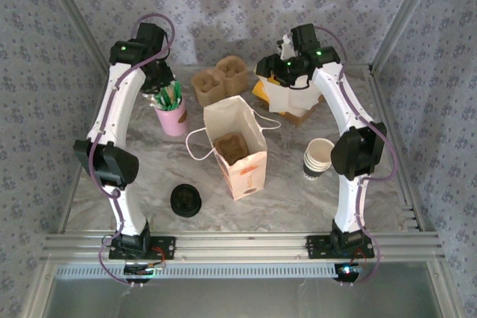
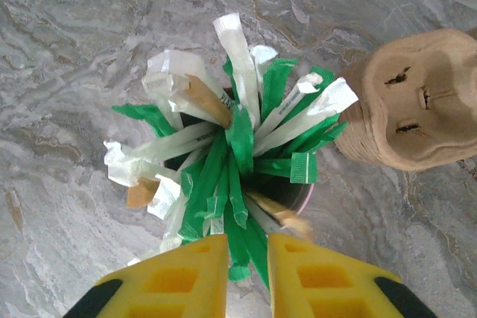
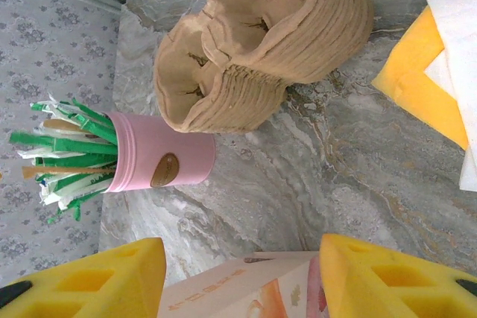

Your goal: Pack the takeout coffee

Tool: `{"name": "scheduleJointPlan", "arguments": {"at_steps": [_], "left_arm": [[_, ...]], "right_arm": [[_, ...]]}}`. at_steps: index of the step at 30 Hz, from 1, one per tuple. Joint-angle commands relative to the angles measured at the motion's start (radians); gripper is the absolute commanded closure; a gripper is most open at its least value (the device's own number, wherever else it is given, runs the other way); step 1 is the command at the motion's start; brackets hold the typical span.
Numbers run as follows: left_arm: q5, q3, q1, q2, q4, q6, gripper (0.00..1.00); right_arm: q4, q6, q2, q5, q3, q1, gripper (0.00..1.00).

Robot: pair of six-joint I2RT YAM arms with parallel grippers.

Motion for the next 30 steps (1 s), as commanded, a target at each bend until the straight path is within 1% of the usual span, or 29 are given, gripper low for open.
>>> {"name": "scheduleJointPlan", "arguments": {"at_steps": [1, 3, 7, 13, 15, 18, 27, 28, 30], "left_arm": [[-0.007, 0.041, 0.012, 0.017, 0.020, 0.003, 0.83], [-0.004, 0.057, 0.014, 0.029, 0.017, 0.008, 0.87], [0.007, 0.100, 0.016, 0.055, 0.000, 0.016, 0.86], [0.028, 0.157, -0.023, 0.093, -0.014, 0.028, 0.76], [0.032, 0.187, -0.041, 0.117, -0.035, 0.027, 0.71], [0.025, 0.221, -0.061, 0.152, -0.066, 0.019, 0.68], [-0.007, 0.257, -0.070, 0.220, -0.126, -0.007, 0.68], [-0.006, 0.257, -0.070, 0.224, -0.127, -0.007, 0.69], [-0.002, 0.254, -0.070, 0.231, -0.125, -0.006, 0.74]], "right_arm": [[-0.012, 0.004, -0.027, -0.010, -0.012, -0.002, 0.42], [-0.010, 0.004, -0.022, -0.010, -0.013, -0.002, 0.42], [-0.003, 0.004, -0.019, -0.008, -0.016, -0.002, 0.42], [0.007, 0.000, -0.018, -0.008, -0.025, -0.002, 0.42], [0.007, -0.004, -0.017, -0.008, -0.028, -0.003, 0.42], [0.006, -0.009, -0.020, -0.011, -0.033, -0.002, 0.42], [0.005, -0.016, -0.028, -0.025, -0.054, -0.008, 0.41], [0.007, -0.018, -0.028, -0.026, -0.056, -0.009, 0.41], [0.011, -0.018, -0.028, -0.027, -0.059, -0.010, 0.41]]}}
